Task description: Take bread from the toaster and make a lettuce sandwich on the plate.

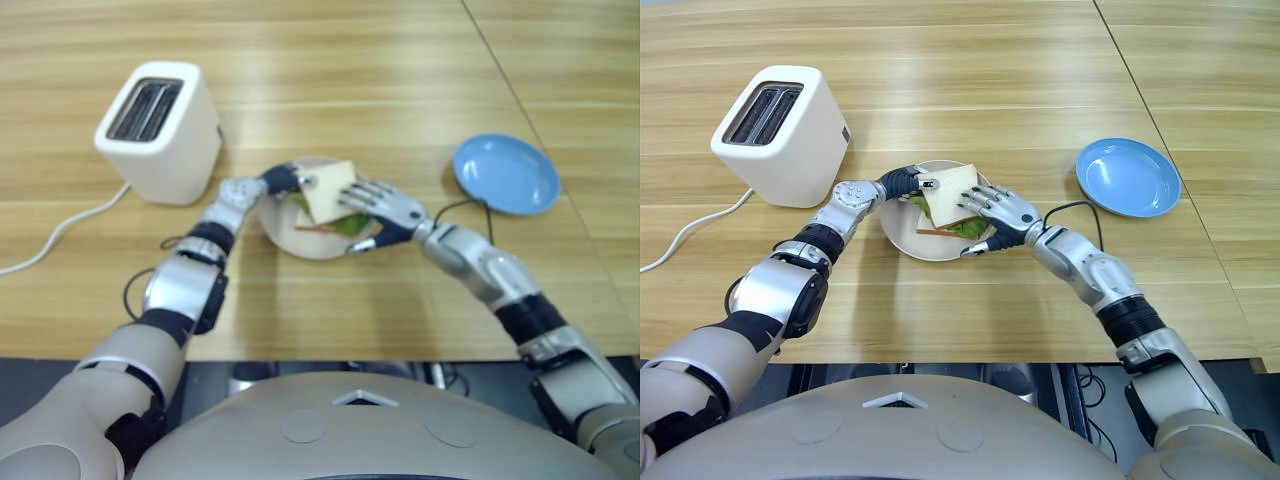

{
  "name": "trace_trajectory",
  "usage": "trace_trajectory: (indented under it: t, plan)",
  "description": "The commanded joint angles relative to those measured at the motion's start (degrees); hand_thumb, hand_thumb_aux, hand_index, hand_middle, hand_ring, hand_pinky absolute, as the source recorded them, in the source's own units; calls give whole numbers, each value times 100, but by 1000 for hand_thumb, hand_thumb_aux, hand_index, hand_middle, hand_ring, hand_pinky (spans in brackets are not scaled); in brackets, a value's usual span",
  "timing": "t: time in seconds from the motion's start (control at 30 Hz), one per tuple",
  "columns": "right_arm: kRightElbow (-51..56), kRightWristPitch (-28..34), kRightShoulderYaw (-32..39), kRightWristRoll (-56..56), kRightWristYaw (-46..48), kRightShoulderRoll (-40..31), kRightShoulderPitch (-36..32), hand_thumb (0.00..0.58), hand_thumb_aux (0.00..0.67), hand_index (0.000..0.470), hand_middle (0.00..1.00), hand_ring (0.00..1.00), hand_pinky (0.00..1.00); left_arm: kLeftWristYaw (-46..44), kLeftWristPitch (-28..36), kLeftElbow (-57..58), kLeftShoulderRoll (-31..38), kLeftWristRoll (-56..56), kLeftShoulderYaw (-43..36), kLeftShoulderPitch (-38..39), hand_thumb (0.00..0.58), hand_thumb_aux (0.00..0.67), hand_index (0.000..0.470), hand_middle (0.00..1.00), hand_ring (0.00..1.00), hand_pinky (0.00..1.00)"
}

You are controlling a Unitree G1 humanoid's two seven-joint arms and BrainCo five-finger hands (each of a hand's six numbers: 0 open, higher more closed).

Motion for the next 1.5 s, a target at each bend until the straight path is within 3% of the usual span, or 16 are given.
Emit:
trace_trajectory:
  t: [0.03, 0.23, 0.27, 0.3, 0.33, 0.57, 0.9, 0.93, 0.97, 1.0, 1.03, 1.13, 1.2, 1.23, 1.3, 1.5]
  plan:
    - [594, 72, 743, -500, 89, 152, 125, 0, 0, 0, 0, 0, 0, 2, 78, 172, -8, 145, -81, 52, 580, 670, 460, 1000, 1000, 1000]
    - [1198, 106, 1180, -622, 322, 289, 142, 0, 0, 0, 0, 0, 0, 262, -312, -230, 86, -46, 184, 5, 580, 670, 460, 1000, 1000, 1000]
    - [1226, 116, 1206, -618, 320, 288, 155, 0, 0, 0, 0, 0, 0, 526, -461, -364, 132, -54, 255, -27, 538, 489, 336, 996, 996, 996]
    - [1244, 120, 1219, -603, 314, 285, 164, 0, 0, 0, 0, 0, 0, 840, -620, -523, 198, -12, 298, -54, 227, 147, 101, 412, 412, 412]
    - [1257, 121, 1222, -589, 305, 281, 168, 0, 0, 0, 0, 0, 0, 1129, -795, -722, 263, 4, 364, -62, 0, 0, 0, 0, 0, 0]
    - [1301, 103, 1091, -309, 241, 236, 183, 0, 0, 0, 0, 0, 0, 1630, -1228, -2202, 334, -458, 890, 391, 0, 0, 0, 0, 0, 0]
    - [379, -448, 365, 506, -747, -11, 288, 0, 0, 0, 0, 0, 0, 1356, 0, -4291, 1056, 6, 662, 1744, 0, 0, 0, 0, 0, 0]
    - [75, -627, 94, 792, -997, -30, 370, 0, 0, 0, 0, 0, 0, 1203, 193, -4580, 1146, 14, 603, 1930, 128, 79, 54, 184, 184, 184]
    - [-263, -802, -206, 1155, -1169, -50, 473, 0, 0, 0, 0, 0, 0, 1056, 374, -4882, 1231, -19, 585, 2114, 449, 352, 242, 757, 757, 757]
    - [-602, -946, -533, 1532, -1304, -58, 590, 0, 0, 0, 0, 0, 0, 917, 573, -5201, 1328, -74, 596, 2292, 553, 525, 361, 1000, 1000, 1000]
    - [-909, -1064, -842, 1948, -1342, -72, 707, 0, 0, 0, 0, 0, 0, 763, 753, -5542, 1458, -114, 614, 2483, 580, 670, 460, 1000, 1000, 1000]
    - [-1510, -1042, -1506, 2814, -1113, -129, 1017, 0, 0, 0, 71, 71, 71, 463, 1190, -6434, 1832, -174, 776, 2947, 580, 670, 460, 1000, 1000, 1000]
    - [-1717, -882, -1778, 3154, -785, -227, 1261, 0, 0, 0, 424, 424, 424, 337, 1510, -7027, 2129, -174, 957, 3222, 580, 670, 460, 1000, 1000, 1000]
    - [-1775, -827, -1865, 3248, -611, -299, 1405, 278, 187, 128, 1000, 1000, 1000, 250, 1651, -7303, 2290, -159, 1010, 3371, 580, 670, 460, 1000, 1000, 1000]
    - [-1822, -694, -1915, 3422, -196, -437, 1711, 580, 670, 460, 1000, 1000, 1000, 23, 1888, -7727, 2613, -55, 978, 3670, 580, 670, 460, 1000, 1000, 1000]
    - [-1973, -509, -1560, 3611, 1235, -957, 2554, 580, 670, 460, 1000, 1000, 1000, -796, 1809, -7814, 3579, 684, 153, 4598, 580, 670, 460, 1000, 1000, 1000]
